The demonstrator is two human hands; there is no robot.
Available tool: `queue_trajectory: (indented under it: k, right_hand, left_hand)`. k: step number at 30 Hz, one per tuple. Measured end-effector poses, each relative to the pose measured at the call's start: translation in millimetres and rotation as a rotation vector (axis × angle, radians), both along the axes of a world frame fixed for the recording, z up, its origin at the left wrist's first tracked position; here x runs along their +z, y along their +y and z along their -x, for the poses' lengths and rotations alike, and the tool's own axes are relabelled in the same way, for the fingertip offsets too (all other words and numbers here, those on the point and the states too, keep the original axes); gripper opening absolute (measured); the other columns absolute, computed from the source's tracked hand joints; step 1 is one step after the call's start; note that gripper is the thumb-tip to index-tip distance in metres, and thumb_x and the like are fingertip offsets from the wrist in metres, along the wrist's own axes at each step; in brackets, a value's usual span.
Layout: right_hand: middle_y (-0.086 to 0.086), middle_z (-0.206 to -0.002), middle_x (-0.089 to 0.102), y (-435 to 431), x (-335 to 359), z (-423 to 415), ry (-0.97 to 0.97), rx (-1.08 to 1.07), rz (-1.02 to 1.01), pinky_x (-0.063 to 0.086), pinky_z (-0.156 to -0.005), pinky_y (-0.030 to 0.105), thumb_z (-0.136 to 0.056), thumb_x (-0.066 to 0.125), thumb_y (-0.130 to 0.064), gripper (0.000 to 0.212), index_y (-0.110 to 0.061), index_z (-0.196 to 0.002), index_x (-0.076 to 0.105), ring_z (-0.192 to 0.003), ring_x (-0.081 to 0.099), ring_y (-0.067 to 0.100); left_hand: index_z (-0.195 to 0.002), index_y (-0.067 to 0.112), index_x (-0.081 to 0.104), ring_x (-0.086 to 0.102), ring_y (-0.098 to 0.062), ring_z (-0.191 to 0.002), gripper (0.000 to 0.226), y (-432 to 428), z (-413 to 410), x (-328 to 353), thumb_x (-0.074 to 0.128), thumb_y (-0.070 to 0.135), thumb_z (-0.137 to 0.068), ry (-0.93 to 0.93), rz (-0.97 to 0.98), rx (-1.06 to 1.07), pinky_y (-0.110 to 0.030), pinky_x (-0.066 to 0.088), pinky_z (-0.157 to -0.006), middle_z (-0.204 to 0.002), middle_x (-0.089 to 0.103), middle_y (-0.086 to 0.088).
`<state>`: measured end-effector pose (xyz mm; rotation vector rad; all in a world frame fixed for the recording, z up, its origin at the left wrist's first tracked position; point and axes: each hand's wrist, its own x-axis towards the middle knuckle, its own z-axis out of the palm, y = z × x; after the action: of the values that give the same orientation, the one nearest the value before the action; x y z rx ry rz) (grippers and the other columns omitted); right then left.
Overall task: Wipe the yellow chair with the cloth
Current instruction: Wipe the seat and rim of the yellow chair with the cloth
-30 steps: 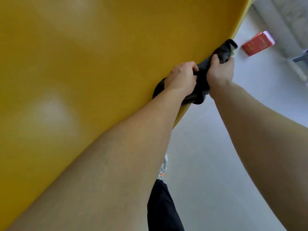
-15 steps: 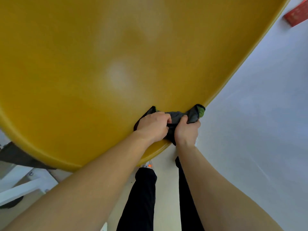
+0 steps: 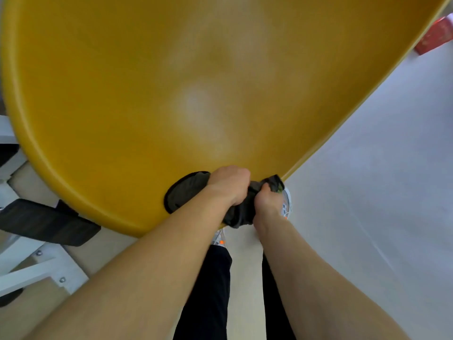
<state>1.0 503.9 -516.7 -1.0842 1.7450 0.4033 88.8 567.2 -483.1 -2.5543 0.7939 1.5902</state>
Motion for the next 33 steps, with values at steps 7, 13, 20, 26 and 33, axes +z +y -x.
queue_trajectory:
  k: [7, 13, 20, 26, 33]
  right_hand:
    - [0.005, -0.085, 0.061, -64.1, -39.9, -10.5, -0.055, 0.049, 0.206, 0.046, -0.073, 0.037, -0.101, 0.044, -0.04, 0.032, -0.011, -0.097, 0.057, -0.079, 0.061, 0.027]
    - [0.017, -0.123, 0.063, -28.2, -19.0, -4.5, 0.046, 0.242, 0.046, 0.047, -0.095, 0.041, -0.097, 0.042, -0.044, 0.058, 0.0, -0.133, 0.05, -0.111, 0.059, 0.038]
    - [0.019, -0.107, 0.071, 31.3, 31.2, -4.6, 0.101, 0.67, -0.379, 0.055, -0.088, 0.046, -0.099, 0.038, -0.054, 0.062, 0.0, -0.102, 0.067, -0.099, 0.068, 0.038]
    - [0.012, -0.063, 0.067, 17.4, 99.0, -56.2, 0.057, 0.814, -0.444, 0.056, -0.044, 0.03, -0.094, 0.064, -0.043, 0.041, -0.004, -0.083, 0.058, -0.048, 0.065, 0.023]
    - [0.002, -0.083, 0.068, -20.7, 194.3, -113.9, -0.284, 1.001, -0.221, 0.05, -0.061, 0.032, -0.085, 0.068, -0.051, 0.038, -0.014, -0.091, 0.065, -0.074, 0.064, 0.019]
  left_hand:
    - [-0.114, 0.021, 0.06, 0.052, -0.029, -0.108, 0.022, -57.4, 10.9, -53.6, 0.047, 0.011, -0.099, -0.172, 0.253, 0.257, -0.04, 0.046, -0.079, -0.117, 0.057, -0.005]
    - [-0.117, 0.019, 0.055, 0.05, -0.031, -0.11, 0.02, -5.8, 26.7, -34.9, 0.042, 0.023, -0.102, -0.137, 0.161, 0.283, -0.043, 0.045, -0.084, -0.119, 0.054, -0.007]
    - [-0.117, 0.019, 0.058, 0.052, -0.029, -0.112, 0.023, 60.1, 12.0, 17.7, 0.047, 0.014, -0.097, -0.215, -0.138, 0.238, -0.039, 0.049, -0.079, -0.12, 0.056, -0.007]
    - [-0.117, 0.018, 0.054, 0.058, -0.031, -0.105, 0.02, 85.1, -7.6, 75.5, 0.046, 0.013, -0.099, -0.278, -0.217, 0.362, -0.041, 0.048, -0.071, -0.118, 0.058, -0.007]
    - [-0.116, 0.018, 0.049, 0.063, -0.034, -0.09, 0.02, 77.0, -35.5, 177.6, 0.036, 0.027, -0.104, -0.461, -0.132, 0.617, -0.039, 0.041, -0.061, -0.104, 0.065, -0.008]
